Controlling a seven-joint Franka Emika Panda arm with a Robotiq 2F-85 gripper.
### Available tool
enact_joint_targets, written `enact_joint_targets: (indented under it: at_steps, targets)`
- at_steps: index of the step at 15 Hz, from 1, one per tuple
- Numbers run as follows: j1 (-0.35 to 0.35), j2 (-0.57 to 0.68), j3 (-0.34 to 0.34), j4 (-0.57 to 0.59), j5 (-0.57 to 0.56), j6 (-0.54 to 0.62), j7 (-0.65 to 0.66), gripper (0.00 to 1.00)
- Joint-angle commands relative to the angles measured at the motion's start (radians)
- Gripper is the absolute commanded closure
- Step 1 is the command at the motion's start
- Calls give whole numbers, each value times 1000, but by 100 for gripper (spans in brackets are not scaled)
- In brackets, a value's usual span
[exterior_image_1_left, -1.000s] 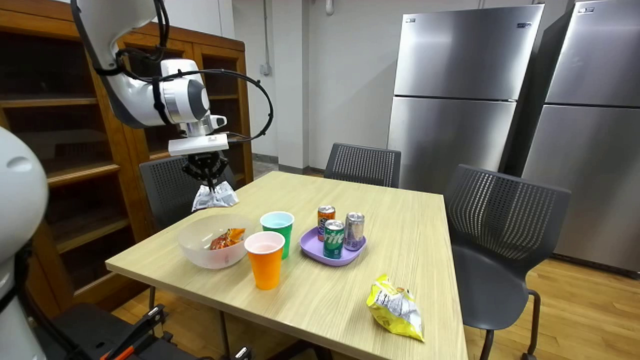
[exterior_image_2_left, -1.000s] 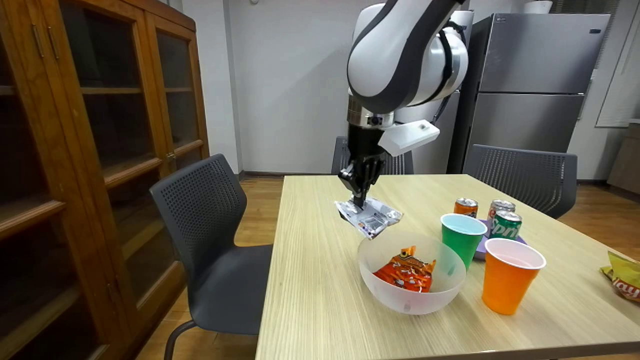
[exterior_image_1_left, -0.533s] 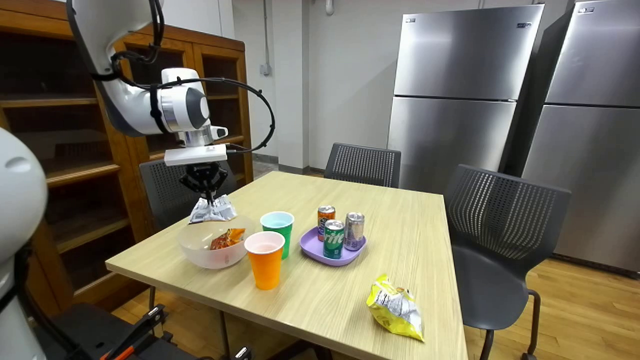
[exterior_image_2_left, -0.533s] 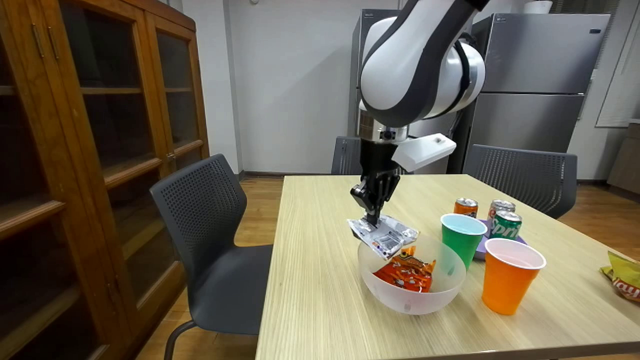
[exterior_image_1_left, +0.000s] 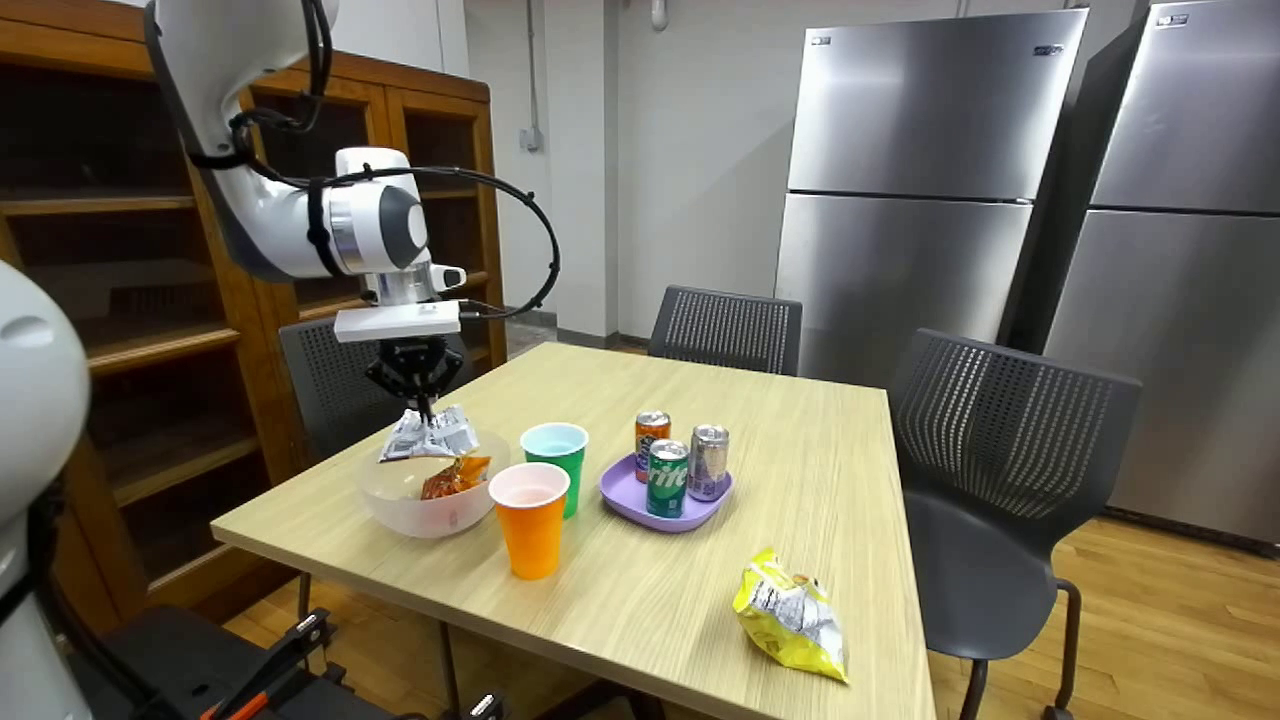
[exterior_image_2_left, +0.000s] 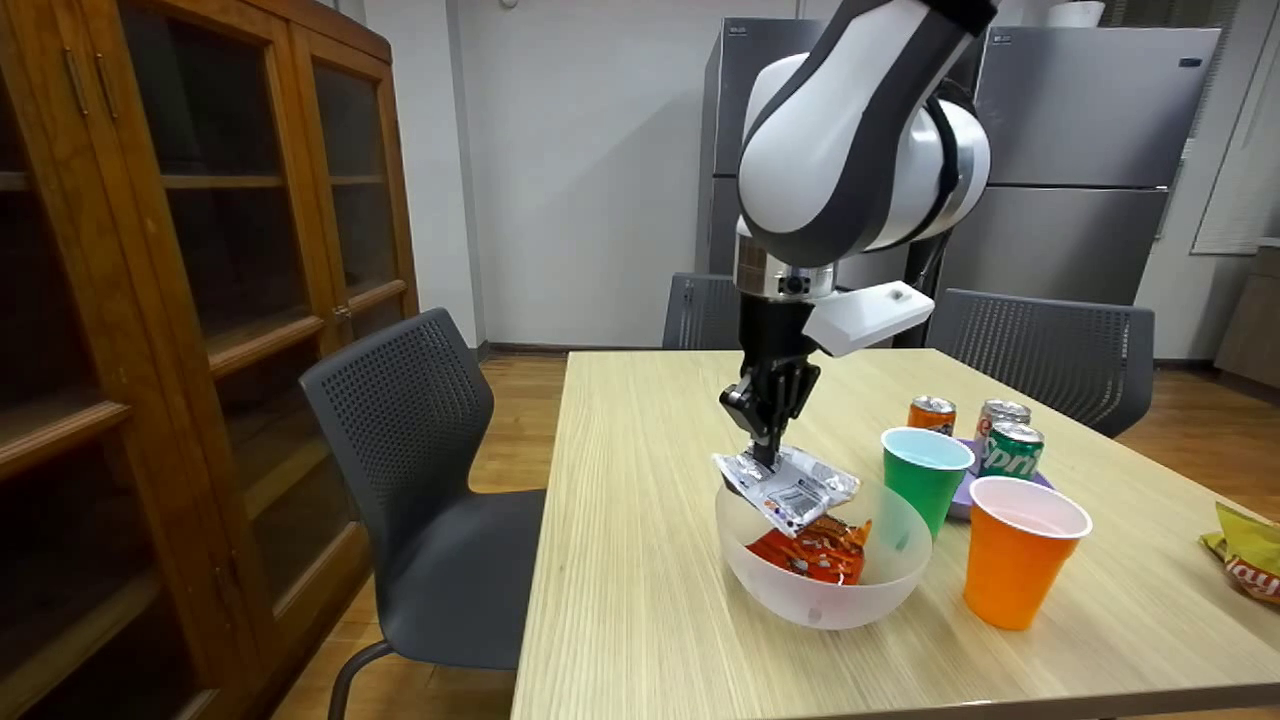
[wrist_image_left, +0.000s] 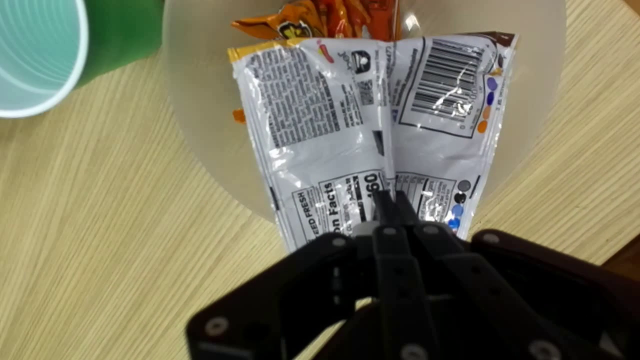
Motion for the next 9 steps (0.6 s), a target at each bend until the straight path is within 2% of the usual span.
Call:
enact_joint_targets:
  at_steps: [1, 9]
  targets:
    - [-18, 4, 8, 9, 22, -29, -30, 100]
    - [-17, 82, 10, 54, 22, -57, -42, 100]
